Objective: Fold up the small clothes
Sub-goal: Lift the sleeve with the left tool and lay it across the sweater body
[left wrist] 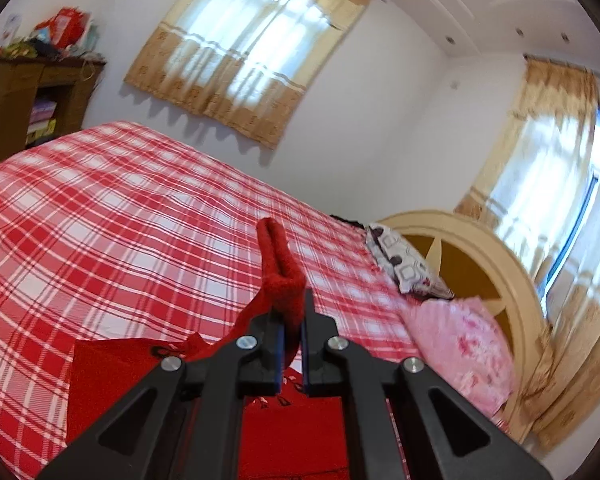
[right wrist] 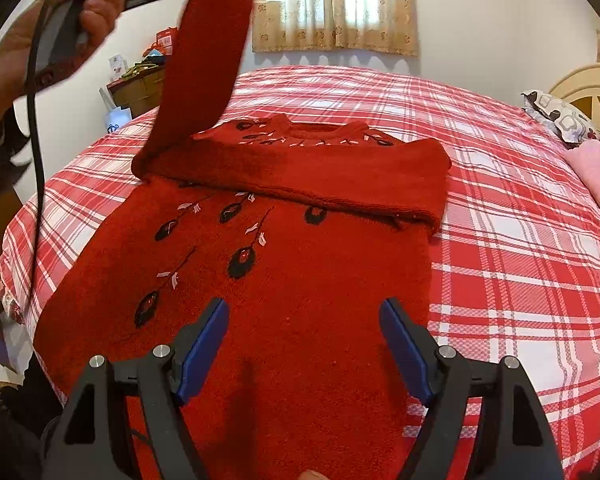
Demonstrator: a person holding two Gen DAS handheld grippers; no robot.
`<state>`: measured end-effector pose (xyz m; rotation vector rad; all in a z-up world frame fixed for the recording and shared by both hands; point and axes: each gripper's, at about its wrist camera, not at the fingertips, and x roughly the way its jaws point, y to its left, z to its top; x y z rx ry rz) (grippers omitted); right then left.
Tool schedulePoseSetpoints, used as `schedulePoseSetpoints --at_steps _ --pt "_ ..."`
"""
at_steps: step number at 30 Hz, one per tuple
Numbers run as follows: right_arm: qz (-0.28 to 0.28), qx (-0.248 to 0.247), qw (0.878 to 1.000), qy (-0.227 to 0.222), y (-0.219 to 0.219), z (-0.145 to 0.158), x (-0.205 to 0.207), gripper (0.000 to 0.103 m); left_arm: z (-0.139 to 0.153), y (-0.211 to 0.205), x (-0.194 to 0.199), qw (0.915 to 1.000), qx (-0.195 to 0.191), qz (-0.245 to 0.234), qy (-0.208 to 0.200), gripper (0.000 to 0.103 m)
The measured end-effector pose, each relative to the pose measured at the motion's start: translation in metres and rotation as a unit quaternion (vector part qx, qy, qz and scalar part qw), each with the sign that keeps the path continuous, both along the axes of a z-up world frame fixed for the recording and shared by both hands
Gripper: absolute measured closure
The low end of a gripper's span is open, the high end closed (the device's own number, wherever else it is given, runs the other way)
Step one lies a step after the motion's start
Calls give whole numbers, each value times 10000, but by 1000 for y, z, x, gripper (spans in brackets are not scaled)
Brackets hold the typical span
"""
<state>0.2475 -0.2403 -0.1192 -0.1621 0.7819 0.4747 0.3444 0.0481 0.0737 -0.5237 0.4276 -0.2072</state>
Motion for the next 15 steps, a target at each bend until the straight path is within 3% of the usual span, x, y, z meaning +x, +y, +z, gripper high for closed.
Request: schedulePoseSetpoints --at_steps 7,12,15 --pt "-80 -11 10000 21 -6 -4 -1 25 -48 -77 10 9951 819 -494 248 97" --pt "-73 -36 9999 98 -6 -12 -2 25 -96 -131 20 9804 1783 -693 475 97" --pt "-32 -133 9999 87 -4 -16 -3 25 -113 -150 18 9683 2303 -735 621 92"
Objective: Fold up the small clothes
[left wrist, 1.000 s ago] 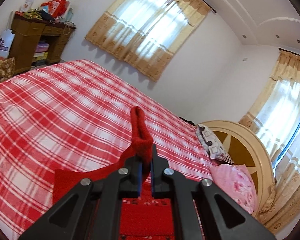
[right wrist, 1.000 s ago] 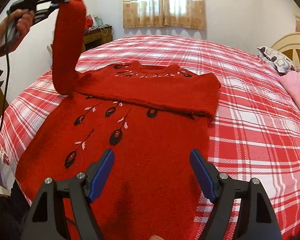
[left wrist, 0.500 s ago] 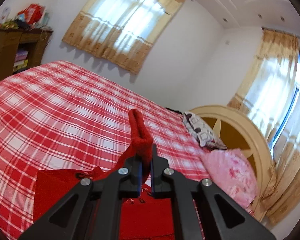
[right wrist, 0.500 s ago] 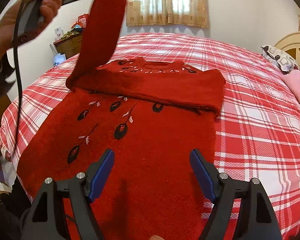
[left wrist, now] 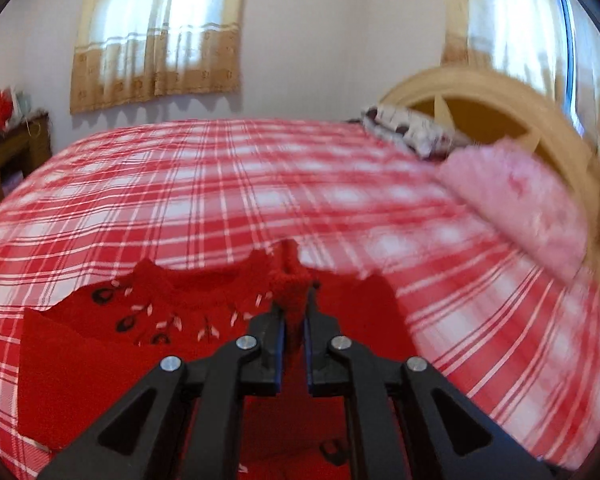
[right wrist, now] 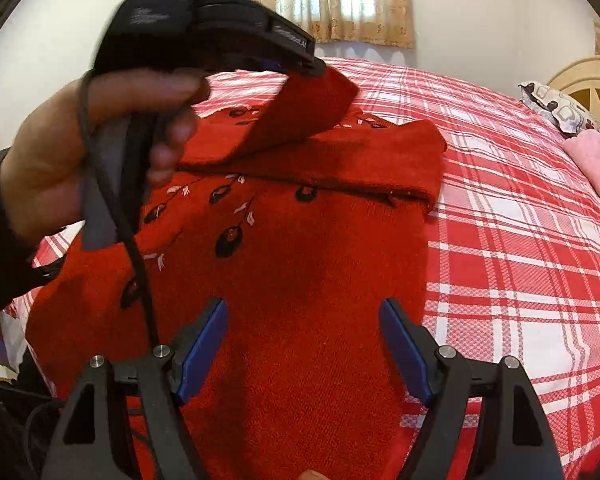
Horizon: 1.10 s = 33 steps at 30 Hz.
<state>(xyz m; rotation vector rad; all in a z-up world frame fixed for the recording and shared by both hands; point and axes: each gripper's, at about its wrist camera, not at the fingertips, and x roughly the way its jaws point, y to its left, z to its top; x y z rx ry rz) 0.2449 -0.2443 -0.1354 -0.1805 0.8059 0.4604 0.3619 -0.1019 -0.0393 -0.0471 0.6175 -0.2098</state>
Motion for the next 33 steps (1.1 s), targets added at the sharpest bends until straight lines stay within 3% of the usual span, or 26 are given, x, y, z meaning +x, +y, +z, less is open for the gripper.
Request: schedulePoseSetpoints --at_steps 2,4,7,10,14,16,21,24,29,33 --pt "37 2 10000 24 1 -1 -1 25 -3 -1 -10 9998 73 -177 9 81" --pt "40 18 10000 12 0 -1 -2 25 -1 3 -24 9995 215 -206 -107 46" --pt "23 128 9999 44 -3 1 -2 25 4 23 -55 9976 401 -111 -550 32" --pt "-54 466 9987 208 -14 11 2 25 -1 58 -76 9959 601 125 -662 23" --pt "-225 896 9952 331 -25 34 16 25 -25 120 -95 9943 716 667 -427 21" --pt "-313 1100 9924 451 -27 43 28 25 -38 142 -96 9923 752 944 -268 15" --pt "-555 1358 9862 773 -28 61 75 48 -64 182 -91 9875 475 1498 118 14" --pt "-733 1474 9819 937 -25 62 102 54 -71 181 -88 9863 367 1599 163 14" --pt "-873 1239 9823 1100 -2 44 139 55 -77 173 -88 9889 279 1444 206 14" --pt "-1002 865 9838 1212 17 21 160 55 -79 186 -89 9894 -33 1436 204 12"
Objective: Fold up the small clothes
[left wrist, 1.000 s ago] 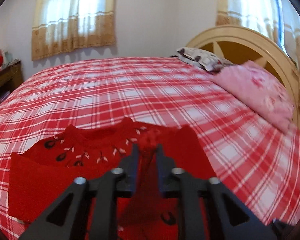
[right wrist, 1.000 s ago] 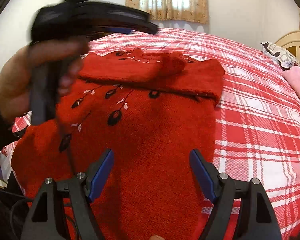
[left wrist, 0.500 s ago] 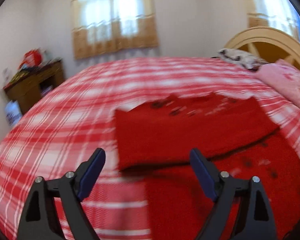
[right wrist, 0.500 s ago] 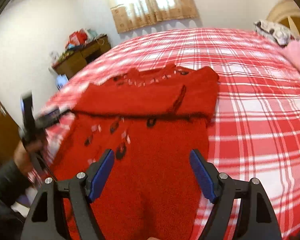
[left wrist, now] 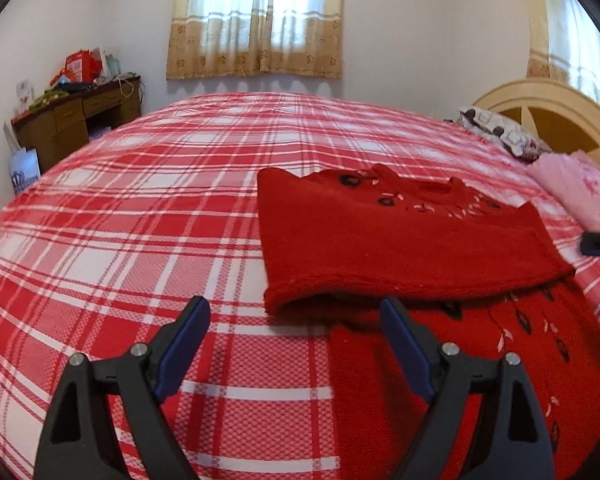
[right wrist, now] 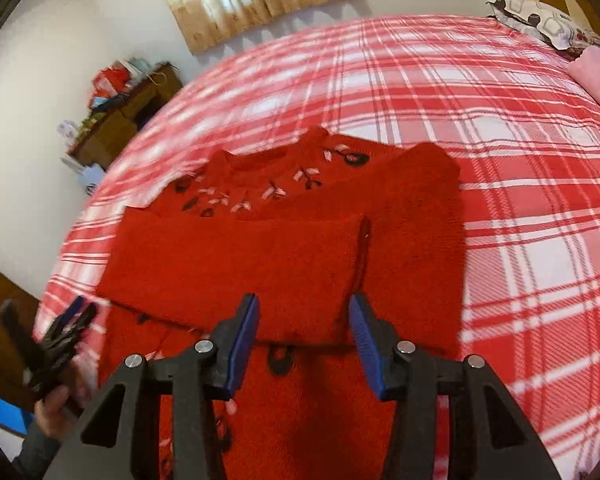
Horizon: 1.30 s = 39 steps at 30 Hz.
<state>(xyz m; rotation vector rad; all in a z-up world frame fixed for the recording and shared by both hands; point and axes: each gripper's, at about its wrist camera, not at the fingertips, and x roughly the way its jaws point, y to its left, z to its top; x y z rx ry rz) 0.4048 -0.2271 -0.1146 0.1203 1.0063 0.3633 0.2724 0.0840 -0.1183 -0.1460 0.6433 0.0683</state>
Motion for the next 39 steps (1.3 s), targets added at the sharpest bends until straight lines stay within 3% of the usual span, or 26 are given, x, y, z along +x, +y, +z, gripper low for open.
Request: schedulePoseSetpoints --at_steps 2,4,7,12,16,22,24,27,32,39 --pt "-47 -163 9998 81 6 -10 5 61 -2 8 0 9998 -152 109 17 9" --pt "52 -463 9989 13 14 -15 6 84 -4 13 0 9994 -274 196 43 6" --pt "193 -675 9972 -262 21 -6 -2 92 -10 19 2 9984 -447 309 156 6" --pt "298 -788 9918 -965 24 33 -15 95 -14 18 4 9978 -515 319 251 6" --pt "376 -749 9896 -1168 33 54 -14 97 -12 14 1 9984 -449 280 213 6" --pt "509 -557 9856 -1516 47 82 -21 97 -5 -14 11 9995 -73 -229 213 2" --pt "594 -580 9845 -1542 50 84 -24 97 -9 -17 25 9986 35 -192 494 2" --pt "591 -671 9853 -1453 48 73 -23 97 -12 -12 38 9977 -107 -107 666 2" --pt "364 -733 9883 -1286 33 53 -17 97 -16 -9 36 9973 -214 -30 700 2" --pt "11 -544 9813 -1848 2 103 -19 98 -19 0 35 9956 -375 263 816 0"
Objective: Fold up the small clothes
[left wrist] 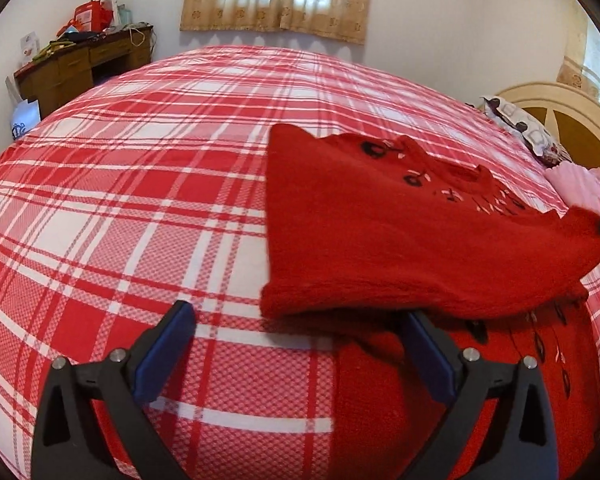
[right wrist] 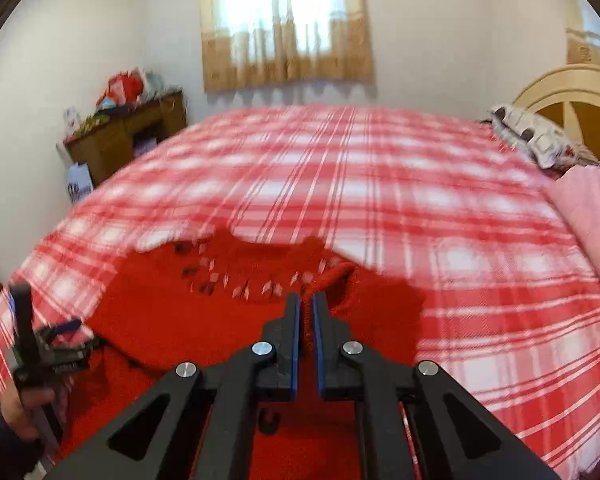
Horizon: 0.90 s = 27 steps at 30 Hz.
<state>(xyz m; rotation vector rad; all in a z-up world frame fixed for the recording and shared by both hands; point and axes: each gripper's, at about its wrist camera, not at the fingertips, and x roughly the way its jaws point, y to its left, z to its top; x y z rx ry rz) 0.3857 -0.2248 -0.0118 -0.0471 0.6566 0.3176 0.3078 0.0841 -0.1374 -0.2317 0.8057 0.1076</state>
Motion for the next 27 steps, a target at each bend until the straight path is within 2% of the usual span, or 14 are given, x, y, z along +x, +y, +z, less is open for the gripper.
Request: schedulePoseSetpoints --at_steps 4,9,11,13,16,19,21,22,25,27 --pt "-1 27 9999 -117 -10 13 -5 98 -1 2 1 10000 -61 33 27 0" --pt "143 -15 9999 9 -8 0 -8 98 1 7 0 9997 -155 157 -65 0" --pt "251 -15 9997 22 -3 -3 -11 98 3 7 1 9994 -299 10 -182 0" --pt "401 -19 9992 -32 3 -2 -17 98 5 4 5 9990 -357 -142 -215 0" --pt "506 -40 9983 -300 5 8 -28 98 7 4 12 9990 -359 -124 -255 0" --pt "405 45 9979 -503 -9 15 -35 98 3 12 17 9991 -312 298 -62 0" --pt "292 24 9982 -524 -22 9 -38 98 1 20 16 9973 -399 612 3 0" --pt "204 30 9987 -475 -29 3 -38 98 1 19 15 9971 -323 687 17 0" --pt "-45 30 9999 -119 -54 -29 -35 98 0 12 15 9976 4 685 134 0" --pt "-127 45 9999 109 -64 -49 -33 98 -1 14 11 9977 -64 661 100 0"
